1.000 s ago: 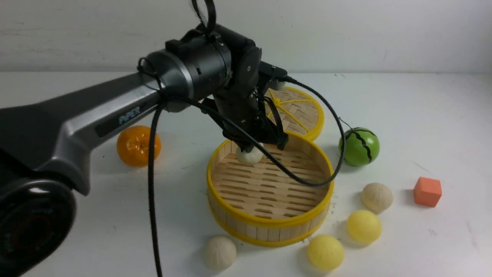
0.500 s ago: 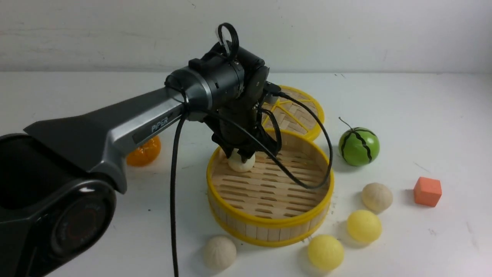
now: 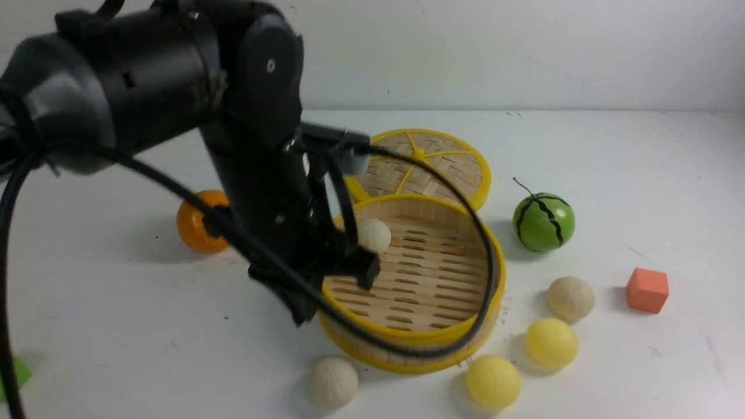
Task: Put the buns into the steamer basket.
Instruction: Use the left arm to grab a steamed stuffed bun
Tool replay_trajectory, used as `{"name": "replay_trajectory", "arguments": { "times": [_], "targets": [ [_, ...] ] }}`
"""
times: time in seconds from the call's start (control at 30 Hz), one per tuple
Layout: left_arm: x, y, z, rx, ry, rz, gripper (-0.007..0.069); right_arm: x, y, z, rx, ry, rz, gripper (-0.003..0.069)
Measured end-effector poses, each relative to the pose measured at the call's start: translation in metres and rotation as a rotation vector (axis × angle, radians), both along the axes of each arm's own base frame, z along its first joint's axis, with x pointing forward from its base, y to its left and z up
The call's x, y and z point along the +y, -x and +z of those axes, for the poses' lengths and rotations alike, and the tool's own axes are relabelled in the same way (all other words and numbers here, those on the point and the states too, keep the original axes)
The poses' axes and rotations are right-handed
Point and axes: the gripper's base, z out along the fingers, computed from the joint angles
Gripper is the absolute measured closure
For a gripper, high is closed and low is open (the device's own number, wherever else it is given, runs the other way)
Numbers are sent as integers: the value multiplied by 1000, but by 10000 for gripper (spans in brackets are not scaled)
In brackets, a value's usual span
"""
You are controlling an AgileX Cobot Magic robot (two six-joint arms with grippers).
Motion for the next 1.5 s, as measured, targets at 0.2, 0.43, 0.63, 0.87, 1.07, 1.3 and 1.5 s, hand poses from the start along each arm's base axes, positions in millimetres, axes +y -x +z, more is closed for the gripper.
{"name": "replay_trajectory", "arguments": {
  "times": [0.2, 0.43, 0.63, 0.87, 1.07, 1.3, 1.5],
  "targets": [
    [4, 8, -51, -6, 14, -13, 634, 0, 0, 0, 0, 0, 0, 419],
    [-4, -3, -75, -6, 20, -6, 512, 0, 0, 0, 0, 0, 0, 418],
    [-8, -8, -79, -32, 62, 13, 394, 0, 0, 0, 0, 0, 0, 419],
    [-8, -14, -78, -107, 58, -5, 387, 0, 0, 0, 0, 0, 0, 419],
    [-10, -15, -80, -107, 64, -1, 387, 0, 0, 0, 0, 0, 0, 419],
    [-11, -19, -95, -87, 37, -7, 387, 0, 0, 0, 0, 0, 0, 419],
    [-12, -20, -99, -82, 32, -7, 387, 0, 0, 0, 0, 0, 0, 419]
  ]
}}
